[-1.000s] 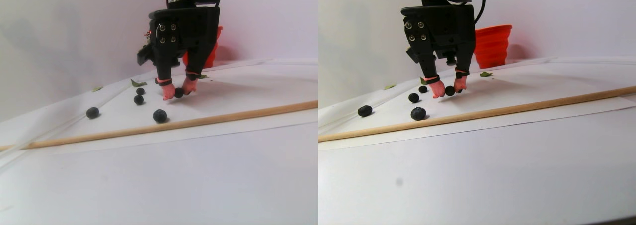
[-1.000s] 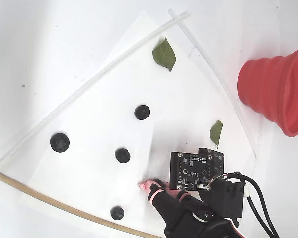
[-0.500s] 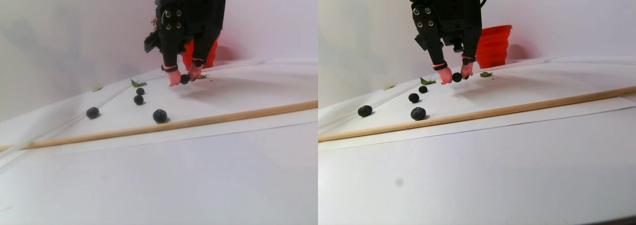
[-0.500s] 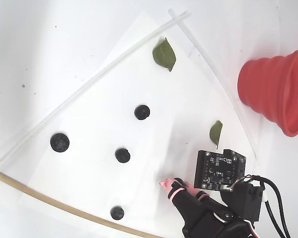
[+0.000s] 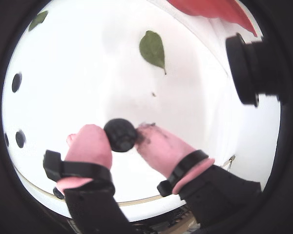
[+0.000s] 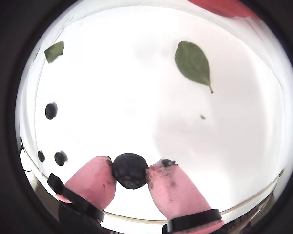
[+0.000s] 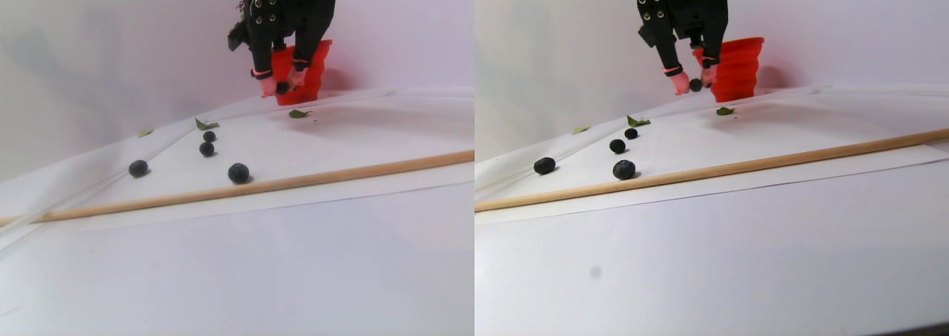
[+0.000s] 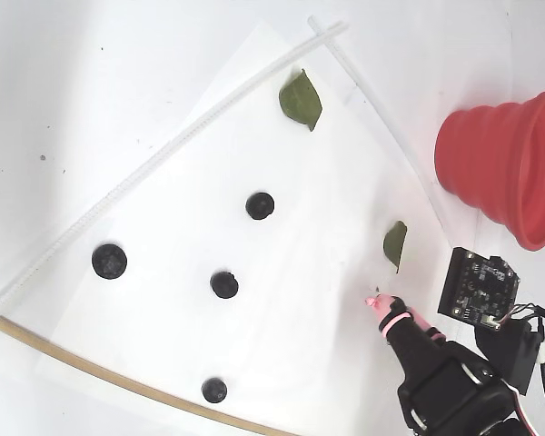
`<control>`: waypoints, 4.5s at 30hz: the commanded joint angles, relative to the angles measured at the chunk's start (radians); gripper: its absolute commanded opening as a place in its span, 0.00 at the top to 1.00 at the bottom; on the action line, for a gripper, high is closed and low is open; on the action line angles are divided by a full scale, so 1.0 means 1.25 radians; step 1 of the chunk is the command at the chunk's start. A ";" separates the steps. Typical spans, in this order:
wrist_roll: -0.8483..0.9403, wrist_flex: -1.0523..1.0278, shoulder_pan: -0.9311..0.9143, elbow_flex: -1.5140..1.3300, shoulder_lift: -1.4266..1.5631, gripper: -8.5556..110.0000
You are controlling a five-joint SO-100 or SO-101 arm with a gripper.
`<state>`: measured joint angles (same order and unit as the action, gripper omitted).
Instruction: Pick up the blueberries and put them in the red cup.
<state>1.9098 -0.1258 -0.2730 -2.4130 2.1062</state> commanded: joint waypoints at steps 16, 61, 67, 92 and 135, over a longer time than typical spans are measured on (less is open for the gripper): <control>-0.032 0.000 0.000 0.121 0.135 0.82; -0.074 0.117 -0.044 0.425 -0.072 0.81; -0.083 0.128 -0.048 0.434 -0.083 0.80; -0.070 -0.066 0.029 0.363 0.075 0.78; 0.034 -0.166 0.236 0.091 0.187 0.78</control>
<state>1.9436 -0.3344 -0.0092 -2.3056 2.2350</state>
